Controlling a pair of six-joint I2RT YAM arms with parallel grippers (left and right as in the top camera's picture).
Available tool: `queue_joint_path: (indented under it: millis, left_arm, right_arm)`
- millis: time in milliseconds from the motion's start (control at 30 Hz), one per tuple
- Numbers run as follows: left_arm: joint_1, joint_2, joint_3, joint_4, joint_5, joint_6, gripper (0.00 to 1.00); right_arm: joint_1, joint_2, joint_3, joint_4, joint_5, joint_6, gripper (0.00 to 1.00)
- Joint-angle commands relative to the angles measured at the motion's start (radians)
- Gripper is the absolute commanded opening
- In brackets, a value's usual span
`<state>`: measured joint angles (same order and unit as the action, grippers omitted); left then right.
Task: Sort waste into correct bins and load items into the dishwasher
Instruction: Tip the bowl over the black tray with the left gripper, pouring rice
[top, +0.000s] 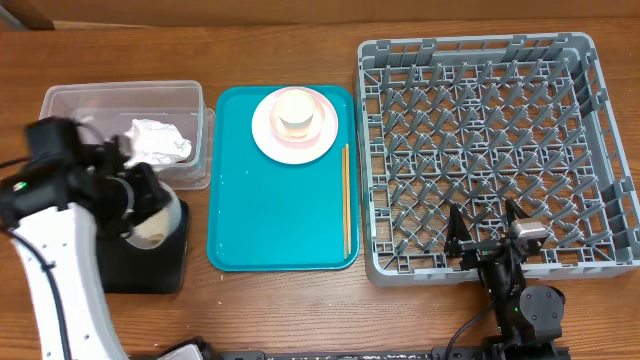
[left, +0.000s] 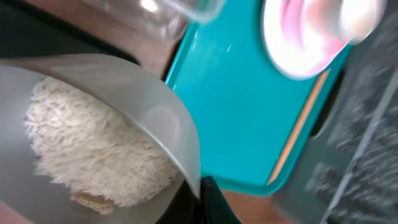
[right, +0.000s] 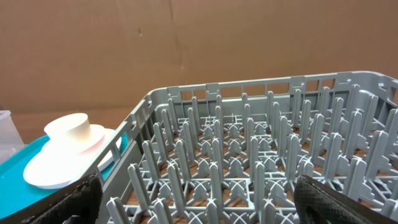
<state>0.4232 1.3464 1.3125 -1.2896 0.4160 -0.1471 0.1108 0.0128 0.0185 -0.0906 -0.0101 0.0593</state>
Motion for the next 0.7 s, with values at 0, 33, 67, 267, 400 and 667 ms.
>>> queue_joint_path:
  millis: [0,33,67,267,400,667]
  left_arm:
    - [0.144,-0.005,-0.062,0.062,0.228,0.055,0.04]
    - [0.183,-0.005,-0.085,0.085,0.264,0.055,0.04]
    - [0.209,-0.005,-0.103,0.1,0.29,0.055,0.04]
    - [0.362,-0.005,-0.266,0.276,0.442,0.055,0.04]
    - [0.416,-0.005,-0.355,0.397,0.489,0.054,0.04]
    - [0.515,-0.005,-0.465,0.553,0.564,0.055,0.04]
  right_arm:
    - [-0.008,-0.01,-0.011,0.006,0.01,0.005,1.0]
    - [-0.007,-0.01,-0.011,0.006,0.01,0.005,1.0]
    - [-0.007,-0.01,-0.011,0.006,0.01,0.005,1.0]
    - [-0.007,-0.01,-0.011,0.006,0.01,0.005,1.0]
    - [-0.007,-0.01,-0.011,0.006,0.01,0.005,1.0]
    - [-0.007,-0.01,-0.011,0.006,0.01,0.005,1.0]
